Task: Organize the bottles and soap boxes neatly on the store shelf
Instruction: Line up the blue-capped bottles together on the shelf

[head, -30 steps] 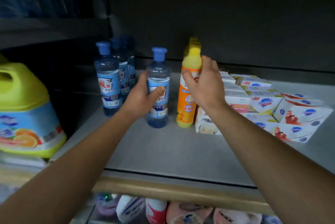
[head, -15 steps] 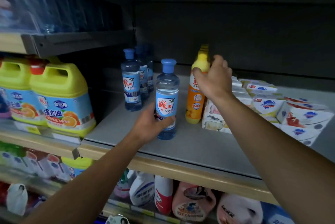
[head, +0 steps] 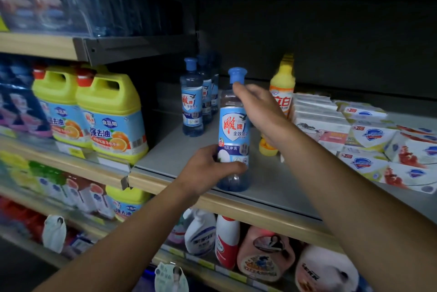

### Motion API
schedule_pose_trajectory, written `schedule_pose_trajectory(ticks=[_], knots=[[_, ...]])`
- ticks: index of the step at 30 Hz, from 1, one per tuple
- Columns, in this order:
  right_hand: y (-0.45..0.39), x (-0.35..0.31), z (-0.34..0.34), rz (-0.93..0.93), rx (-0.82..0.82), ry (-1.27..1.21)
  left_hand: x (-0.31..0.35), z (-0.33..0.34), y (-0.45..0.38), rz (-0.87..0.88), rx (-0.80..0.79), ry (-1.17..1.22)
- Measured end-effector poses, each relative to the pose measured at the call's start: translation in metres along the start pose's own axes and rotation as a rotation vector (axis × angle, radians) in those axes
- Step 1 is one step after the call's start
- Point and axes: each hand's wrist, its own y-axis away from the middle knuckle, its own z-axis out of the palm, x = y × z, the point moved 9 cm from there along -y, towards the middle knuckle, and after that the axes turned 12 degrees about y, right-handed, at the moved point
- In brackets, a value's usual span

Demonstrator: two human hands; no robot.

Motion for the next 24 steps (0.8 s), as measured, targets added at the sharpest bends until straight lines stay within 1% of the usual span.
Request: schedule_pose_trajectory(ticks=[3, 7, 10, 13, 14, 16, 18, 19, 21, 23, 24], knots=[[-0.007, 0.016, 0.009, 0.15, -0.061, -0.096, 0.014, 0.005, 0.024, -0.062, 0.007, 0.191], [-0.008, 0.049, 0.032, 0.416, -0.205, -0.205, 0.03, 0.008, 0.043, -0.165, 0.014, 0.327], [-0.001, 0.062, 0.045, 0.525, -0.296, -0.281, 0.034, 0.013, 0.048, -0.241, -0.02, 0.38], [0.009, 0.066, 0.054, 0.549, -0.395, -0.309, 0.035, 0.014, 0.05, -0.268, -0.044, 0.401], [0.01, 0.063, 0.055, 0.528, -0.404, -0.31, 0.034, 0.011, 0.049, -0.263, -0.04, 0.397], [0.007, 0.055, 0.049, 0.472, -0.359, -0.323, 0.03, 0.003, 0.048, -0.23, -0.015, 0.364], [0.003, 0.039, 0.037, 0.37, -0.27, -0.337, 0.024, -0.005, 0.048, -0.157, 0.011, 0.286], [0.001, 0.03, 0.03, 0.302, -0.224, -0.322, 0.023, -0.009, 0.048, -0.099, 0.022, 0.206], [0.001, 0.014, 0.018, 0.186, -0.124, -0.252, 0.025, -0.017, 0.046, 0.081, 0.077, -0.076], [0.003, 0.002, 0.008, 0.126, -0.01, -0.155, 0.028, -0.024, 0.046, 0.267, 0.196, -0.429], [0.004, -0.002, 0.005, 0.113, 0.039, -0.102, 0.027, -0.024, 0.046, 0.325, 0.251, -0.567]])
